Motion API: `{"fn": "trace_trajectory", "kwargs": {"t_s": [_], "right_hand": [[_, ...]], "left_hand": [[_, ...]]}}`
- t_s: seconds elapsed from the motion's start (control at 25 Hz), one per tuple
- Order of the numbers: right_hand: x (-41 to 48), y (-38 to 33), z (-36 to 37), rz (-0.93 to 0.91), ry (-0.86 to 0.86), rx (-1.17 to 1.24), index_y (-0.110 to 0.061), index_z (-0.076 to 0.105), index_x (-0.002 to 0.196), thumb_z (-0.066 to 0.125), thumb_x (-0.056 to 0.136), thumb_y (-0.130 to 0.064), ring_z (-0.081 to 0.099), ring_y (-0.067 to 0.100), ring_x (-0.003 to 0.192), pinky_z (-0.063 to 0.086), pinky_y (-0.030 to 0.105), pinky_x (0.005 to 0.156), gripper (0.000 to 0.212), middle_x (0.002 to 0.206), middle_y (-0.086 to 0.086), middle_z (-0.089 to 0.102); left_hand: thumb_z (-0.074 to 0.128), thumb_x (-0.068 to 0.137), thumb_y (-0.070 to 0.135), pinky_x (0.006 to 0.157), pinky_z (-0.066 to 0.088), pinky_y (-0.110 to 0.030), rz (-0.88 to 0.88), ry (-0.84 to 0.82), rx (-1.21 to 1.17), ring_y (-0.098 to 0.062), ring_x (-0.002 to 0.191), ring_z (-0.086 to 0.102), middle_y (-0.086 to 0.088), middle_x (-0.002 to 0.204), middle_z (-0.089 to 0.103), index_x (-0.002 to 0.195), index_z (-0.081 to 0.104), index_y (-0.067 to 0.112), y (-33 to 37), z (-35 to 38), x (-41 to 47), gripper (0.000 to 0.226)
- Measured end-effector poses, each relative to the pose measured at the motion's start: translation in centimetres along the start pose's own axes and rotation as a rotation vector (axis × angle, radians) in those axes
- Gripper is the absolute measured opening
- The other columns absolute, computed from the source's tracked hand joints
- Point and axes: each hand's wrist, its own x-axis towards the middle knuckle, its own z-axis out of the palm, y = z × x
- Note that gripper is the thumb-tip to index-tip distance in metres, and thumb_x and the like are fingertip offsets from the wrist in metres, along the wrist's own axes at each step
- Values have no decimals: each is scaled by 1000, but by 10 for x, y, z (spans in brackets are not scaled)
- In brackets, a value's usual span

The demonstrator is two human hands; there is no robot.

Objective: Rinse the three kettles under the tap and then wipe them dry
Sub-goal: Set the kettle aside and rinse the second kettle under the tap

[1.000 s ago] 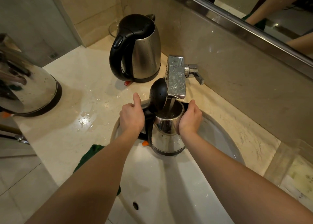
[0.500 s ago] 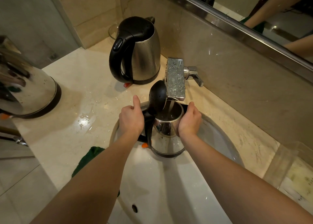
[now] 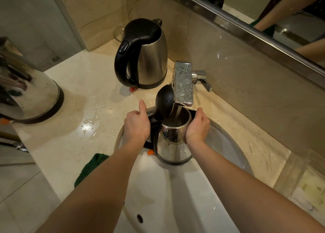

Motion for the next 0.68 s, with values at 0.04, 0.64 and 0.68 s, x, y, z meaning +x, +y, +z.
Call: {"fn": "trace_trajectory", "kwargs": {"t_s": [0.04, 0.64, 0.68], "right_hand": [[0, 0, 0, 0, 2, 1, -11, 48, 65, 37, 102, -35, 44, 19, 64, 36, 36, 62, 45, 68, 7, 50], [-1, -2, 0, -7, 15, 1, -14, 45, 59, 38, 102, -33, 42, 18, 61, 34, 36, 61, 47, 63, 4, 47], [-1, -3, -1, -8, 15, 2, -14, 45, 59, 38, 102, -33, 41, 18, 61, 34, 37, 61, 47, 63, 4, 47]], "left_hand": [[28, 101, 57, 56, 36, -33, -1, -2, 0, -17, 56, 43, -5, 60, 42, 61, 36, 15, 1, 0, 0, 59], [30, 102, 54, 55, 34, -32, 7, 6, 0, -15, 54, 41, -4, 58, 40, 59, 36, 15, 4, 0, -4, 59], [29, 102, 54, 55, 33, -32, 8, 6, 1, -15, 54, 41, -4, 58, 40, 59, 36, 14, 4, 0, -4, 59]]}}
